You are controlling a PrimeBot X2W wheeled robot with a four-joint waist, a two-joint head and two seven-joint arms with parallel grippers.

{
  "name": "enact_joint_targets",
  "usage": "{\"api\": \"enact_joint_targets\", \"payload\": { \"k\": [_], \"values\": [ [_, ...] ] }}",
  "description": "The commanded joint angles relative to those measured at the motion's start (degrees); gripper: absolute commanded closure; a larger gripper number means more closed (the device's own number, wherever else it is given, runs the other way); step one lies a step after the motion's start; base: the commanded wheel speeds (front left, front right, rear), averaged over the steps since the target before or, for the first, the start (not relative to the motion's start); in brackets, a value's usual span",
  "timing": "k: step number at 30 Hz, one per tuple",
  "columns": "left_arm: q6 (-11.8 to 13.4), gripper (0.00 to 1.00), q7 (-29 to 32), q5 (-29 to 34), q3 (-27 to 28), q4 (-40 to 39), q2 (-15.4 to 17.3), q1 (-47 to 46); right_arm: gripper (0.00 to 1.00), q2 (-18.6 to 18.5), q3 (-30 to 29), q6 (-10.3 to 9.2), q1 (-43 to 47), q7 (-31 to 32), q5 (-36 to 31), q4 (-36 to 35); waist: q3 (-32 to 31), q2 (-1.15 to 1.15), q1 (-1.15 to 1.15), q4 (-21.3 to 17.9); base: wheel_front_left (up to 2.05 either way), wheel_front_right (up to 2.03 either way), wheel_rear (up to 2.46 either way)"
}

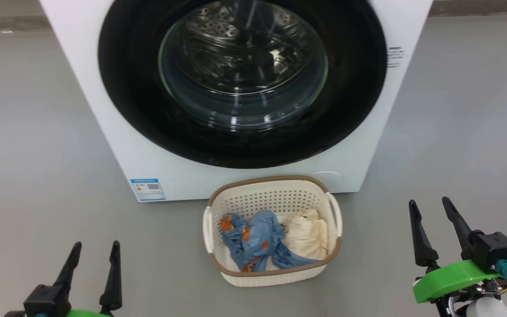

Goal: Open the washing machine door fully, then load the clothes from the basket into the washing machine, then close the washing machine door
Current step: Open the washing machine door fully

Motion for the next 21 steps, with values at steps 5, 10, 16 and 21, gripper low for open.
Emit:
{"api": "enact_joint_targets", "payload": {
  "k": [5, 10, 16, 21],
  "values": [
    [0.4, 0.00, -0.4, 0.7, 2.2, -1.3, 0.9, -2.8, 0.00, -0.7, 0.7, 0.32, -1.2, -0.7, -0.6, -1.5, 0.3, 0.00, 0.00, 0.0, 1.23, 1.23, -2.46],
    [0.3, 0.00, -0.4, 0.9, 2.5, -1.4, 0.8, -3.1, 0.00, -0.6, 0.6, 0.32, -1.4, -0.7, -0.7, -1.5, 0.5, 0.00, 0.00, -0.1, 1.23, 1.23, -2.46],
    [0.2, 0.00, -0.4, 1.0, 2.7, -1.3, 0.7, -3.3, 0.00, -0.6, 0.6, 0.32, -1.6, -0.7, -0.6, -1.4, 0.7, 0.00, 0.00, -0.2, 1.23, 1.23, -2.46],
    [0.1, 0.00, -0.4, 0.8, 3.0, -1.4, 0.4, -3.2, 0.00, -0.6, 0.6, 0.32, -1.5, -0.7, -0.4, -1.2, 0.5, 0.00, 0.00, -0.3, 1.23, 1.23, -2.46]
  ]
}}
